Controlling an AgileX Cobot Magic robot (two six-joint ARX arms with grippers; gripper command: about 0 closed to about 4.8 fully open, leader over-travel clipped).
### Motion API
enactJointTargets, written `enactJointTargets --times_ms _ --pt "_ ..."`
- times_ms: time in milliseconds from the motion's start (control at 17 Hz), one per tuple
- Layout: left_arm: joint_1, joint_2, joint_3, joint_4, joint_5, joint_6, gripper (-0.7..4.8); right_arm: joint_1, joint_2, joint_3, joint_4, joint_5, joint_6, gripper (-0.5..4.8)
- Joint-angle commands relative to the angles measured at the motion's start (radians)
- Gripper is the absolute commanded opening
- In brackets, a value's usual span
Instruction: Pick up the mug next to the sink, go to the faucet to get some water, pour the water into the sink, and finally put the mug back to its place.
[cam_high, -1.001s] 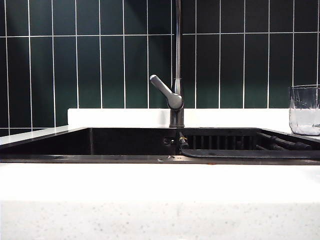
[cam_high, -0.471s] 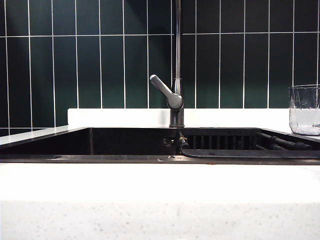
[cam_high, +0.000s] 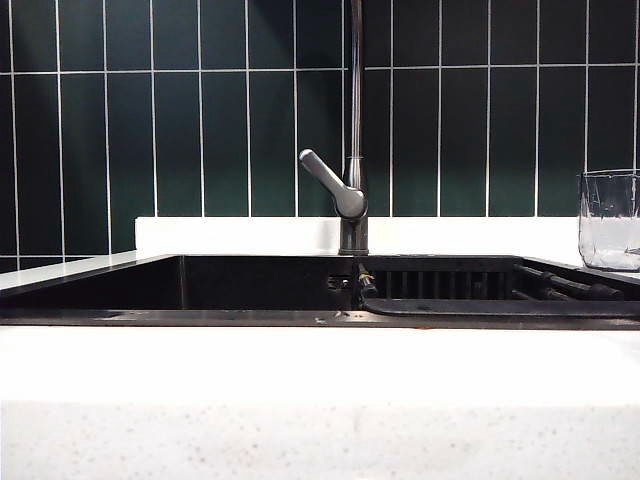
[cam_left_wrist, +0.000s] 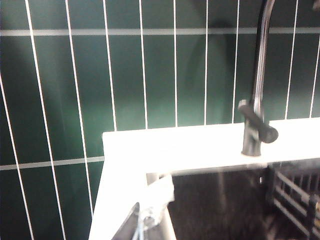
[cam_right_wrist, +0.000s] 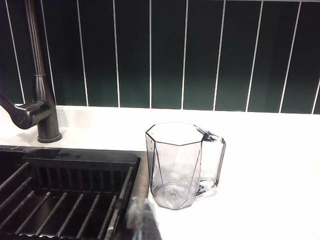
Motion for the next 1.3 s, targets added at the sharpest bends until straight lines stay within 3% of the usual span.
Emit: enactJointTargets --times_ms 59,589,883,1295 --pt "0.002 0.000 0.002 -0.045 0.004 -0.003 -0.05 0.001 0.003 0.003 0.013 0.002 -0.003 -0.05" --pt "0.010 0.000 0.003 -0.108 0.005 -0.003 -0.05 0.001 0.003 0.002 0.011 0.002 -0.003 -0.05" --pt "0.198 0.000 0.003 -0.119 0.000 -0.003 -0.06 -0.005 0.003 0.002 0.012 0.001 -0.003 -0.05" --pt "0.230 0.000 0.003 -0.121 0.000 -0.003 -0.05 -0.182 0.003 0.002 0.012 0.002 -0.003 -0.06"
